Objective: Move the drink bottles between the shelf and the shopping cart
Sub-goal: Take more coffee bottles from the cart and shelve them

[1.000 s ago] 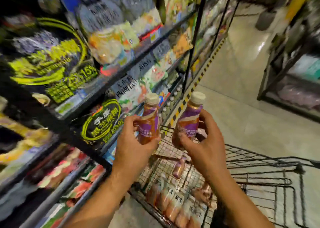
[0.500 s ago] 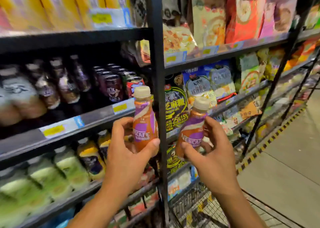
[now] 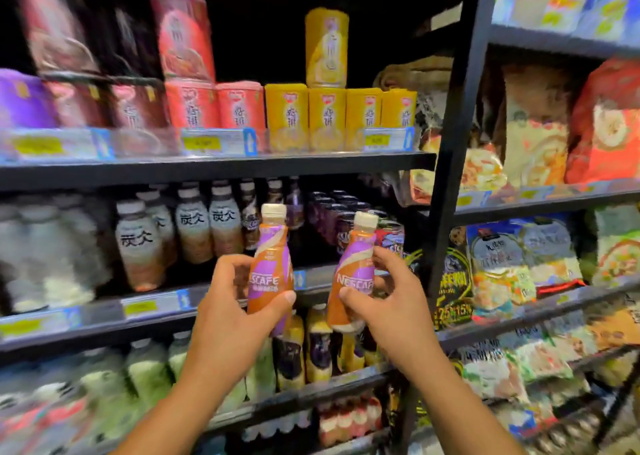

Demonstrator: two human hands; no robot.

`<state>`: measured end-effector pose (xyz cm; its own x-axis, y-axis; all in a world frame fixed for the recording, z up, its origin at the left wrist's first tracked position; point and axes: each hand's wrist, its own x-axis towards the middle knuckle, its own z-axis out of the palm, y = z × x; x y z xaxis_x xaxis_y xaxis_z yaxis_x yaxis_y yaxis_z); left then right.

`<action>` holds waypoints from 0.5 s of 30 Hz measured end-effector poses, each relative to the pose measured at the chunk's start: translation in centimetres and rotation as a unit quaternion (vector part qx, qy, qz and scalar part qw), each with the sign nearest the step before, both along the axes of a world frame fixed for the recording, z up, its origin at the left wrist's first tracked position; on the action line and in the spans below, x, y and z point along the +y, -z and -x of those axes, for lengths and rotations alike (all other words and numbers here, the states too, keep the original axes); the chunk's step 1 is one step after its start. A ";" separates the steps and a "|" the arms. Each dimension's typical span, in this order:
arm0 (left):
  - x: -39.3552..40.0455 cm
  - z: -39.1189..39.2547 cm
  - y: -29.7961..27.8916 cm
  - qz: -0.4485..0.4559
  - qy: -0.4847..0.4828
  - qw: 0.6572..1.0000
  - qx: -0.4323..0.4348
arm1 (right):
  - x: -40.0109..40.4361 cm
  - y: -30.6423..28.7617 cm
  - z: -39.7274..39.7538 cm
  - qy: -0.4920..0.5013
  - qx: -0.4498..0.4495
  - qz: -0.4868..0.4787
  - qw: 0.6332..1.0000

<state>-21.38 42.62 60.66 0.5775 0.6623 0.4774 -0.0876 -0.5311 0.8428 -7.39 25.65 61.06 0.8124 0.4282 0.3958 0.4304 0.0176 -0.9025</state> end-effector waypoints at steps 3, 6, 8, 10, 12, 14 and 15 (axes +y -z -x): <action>1.7 -0.1 -0.7 0.008 -0.016 1.000 0.014 | 2.6 -1.5 -1.7 -0.012 0.021 0.011 1.000; 3.6 -1.4 -1.6 0.035 -0.044 0.998 0.014 | 5.4 -3.1 -4.0 -0.012 0.046 0.016 0.999; 4.8 -2.6 -2.3 0.065 -0.058 0.996 0.016 | 7.0 -4.2 -5.5 -0.021 0.073 0.017 0.997; 5.7 -4.0 -3.2 0.080 -0.067 0.994 0.020 | 8.5 -5.1 -7.0 -0.033 0.091 0.032 0.995; 6.3 -5.6 -4.1 0.092 -0.075 0.993 0.014 | 9.8 -5.8 -8.4 -0.033 0.078 0.051 0.995; 6.8 -7.3 -4.6 0.093 -0.096 0.991 0.026 | 10.8 -6.3 -9.6 -0.030 0.064 0.068 0.995; 7.2 -8.1 -4.7 0.093 -0.109 0.989 0.036 | 11.2 -6.4 -10.1 -0.026 0.055 0.081 0.995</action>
